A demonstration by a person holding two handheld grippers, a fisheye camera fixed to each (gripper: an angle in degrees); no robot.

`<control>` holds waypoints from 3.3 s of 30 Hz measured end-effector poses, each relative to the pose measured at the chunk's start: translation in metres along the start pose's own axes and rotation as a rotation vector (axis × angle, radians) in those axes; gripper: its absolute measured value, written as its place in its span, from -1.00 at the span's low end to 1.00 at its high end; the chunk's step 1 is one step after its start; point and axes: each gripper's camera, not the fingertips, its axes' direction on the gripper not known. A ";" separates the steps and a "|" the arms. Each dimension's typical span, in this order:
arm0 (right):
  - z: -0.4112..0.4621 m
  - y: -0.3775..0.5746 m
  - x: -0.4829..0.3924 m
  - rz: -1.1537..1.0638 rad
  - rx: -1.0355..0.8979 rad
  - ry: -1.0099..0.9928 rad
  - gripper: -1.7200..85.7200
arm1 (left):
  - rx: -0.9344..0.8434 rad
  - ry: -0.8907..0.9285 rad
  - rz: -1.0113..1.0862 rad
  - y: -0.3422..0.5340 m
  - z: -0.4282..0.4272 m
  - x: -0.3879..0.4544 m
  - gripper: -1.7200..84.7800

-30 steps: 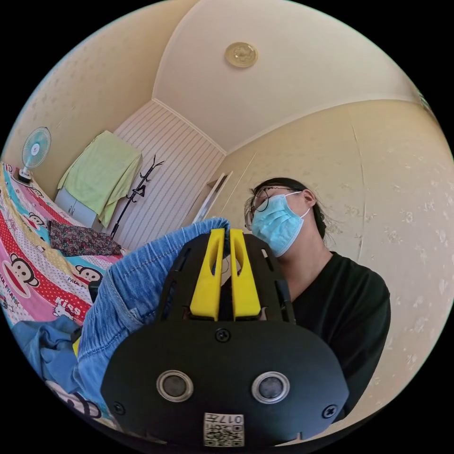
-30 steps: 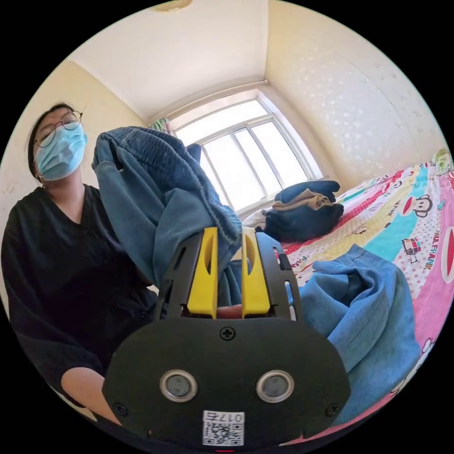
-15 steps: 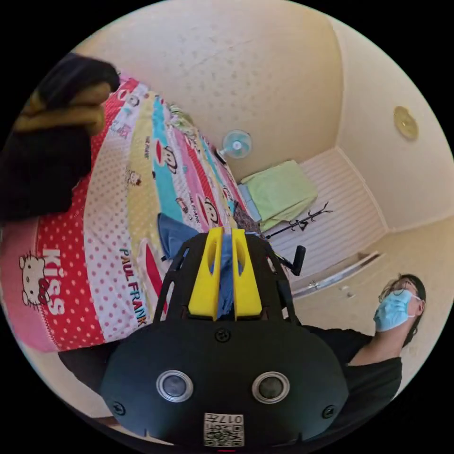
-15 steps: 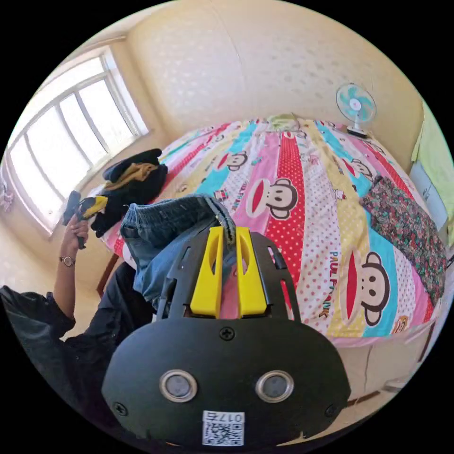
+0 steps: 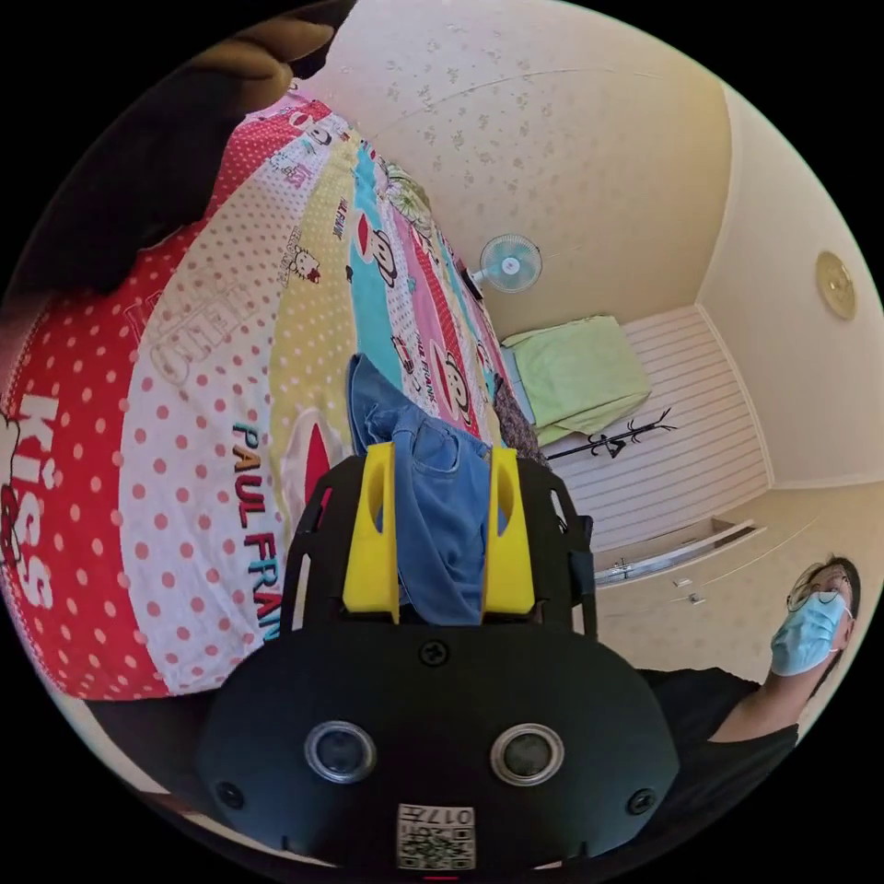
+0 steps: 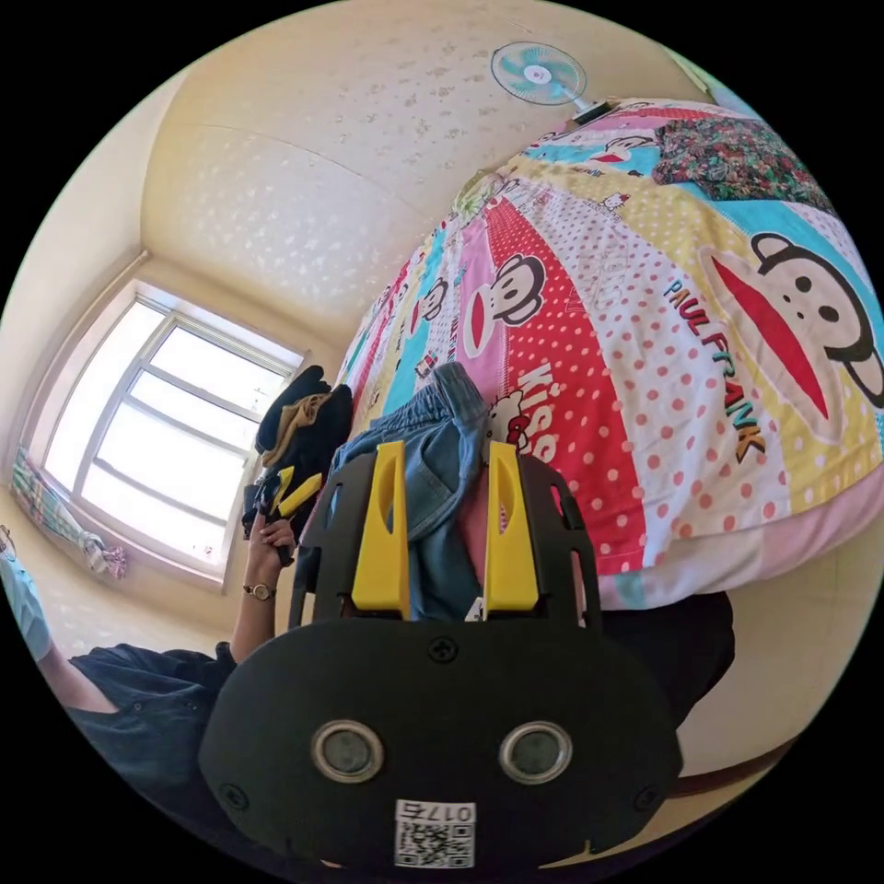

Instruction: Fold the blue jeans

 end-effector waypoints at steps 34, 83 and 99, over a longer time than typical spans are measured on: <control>-0.380 0.232 -0.569 -1.211 1.070 0.035 -0.93 | 0.969 0.020 1.217 0.322 -0.389 0.697 -0.96; 0.119 0.012 -0.058 -0.439 -0.504 0.446 -0.79 | -0.107 -0.216 -0.019 0.174 -0.057 0.065 -0.72; -0.028 -0.021 -0.013 -0.107 -0.305 0.512 -0.81 | -0.245 -0.444 -0.193 0.174 -0.039 0.023 -0.75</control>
